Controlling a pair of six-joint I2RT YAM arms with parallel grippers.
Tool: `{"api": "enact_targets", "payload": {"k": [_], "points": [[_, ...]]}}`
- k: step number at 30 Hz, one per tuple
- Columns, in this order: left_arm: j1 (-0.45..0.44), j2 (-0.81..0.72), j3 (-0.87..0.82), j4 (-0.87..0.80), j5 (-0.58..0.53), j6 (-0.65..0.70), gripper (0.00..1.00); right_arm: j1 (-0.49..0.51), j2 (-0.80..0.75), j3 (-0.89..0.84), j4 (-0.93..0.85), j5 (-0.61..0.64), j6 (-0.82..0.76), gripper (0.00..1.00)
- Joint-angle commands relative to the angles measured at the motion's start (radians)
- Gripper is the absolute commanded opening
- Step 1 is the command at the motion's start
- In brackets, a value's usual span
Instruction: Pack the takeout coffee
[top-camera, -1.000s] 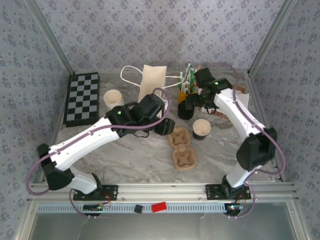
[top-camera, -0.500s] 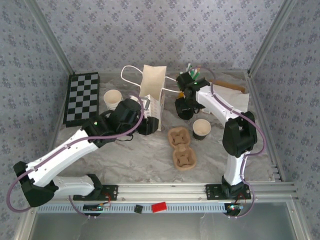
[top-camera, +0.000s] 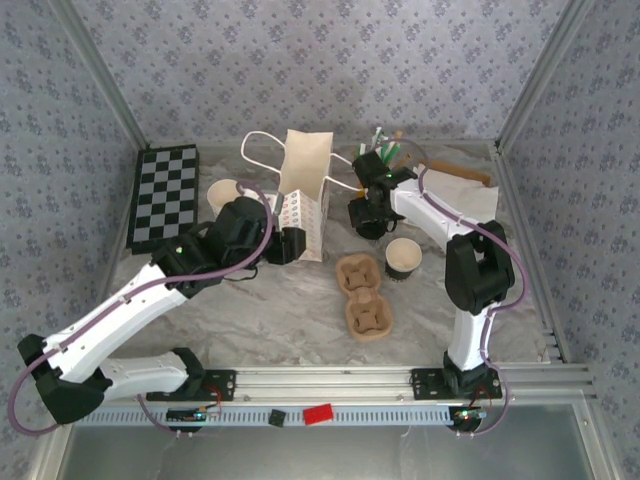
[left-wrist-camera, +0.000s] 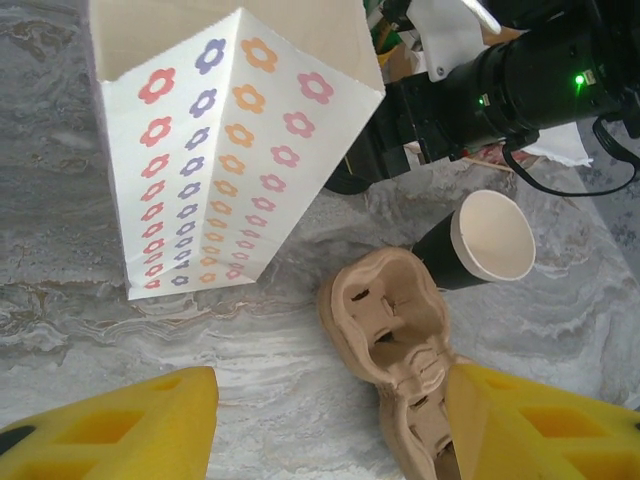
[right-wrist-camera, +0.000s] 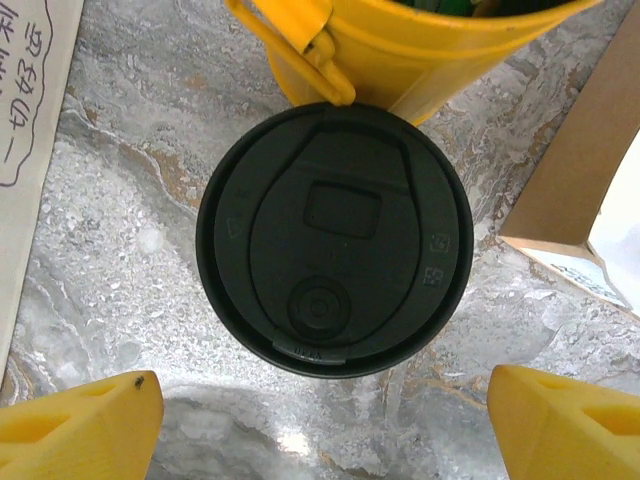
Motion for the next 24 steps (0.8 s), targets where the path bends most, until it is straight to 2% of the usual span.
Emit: {"api": "enact_targets", "payload": {"k": [1,24], "points": [[0.011,-0.031,-0.006,0.019,-0.027,-0.026,0.62,-0.007,0.016,-0.016,0.031,0.019,0.016,0.87],[0.076,-0.067,-0.042,0.012,-0.037,-0.064,0.62,-0.01,0.078,-0.026,0.1,0.061,0.034,0.85]]}}
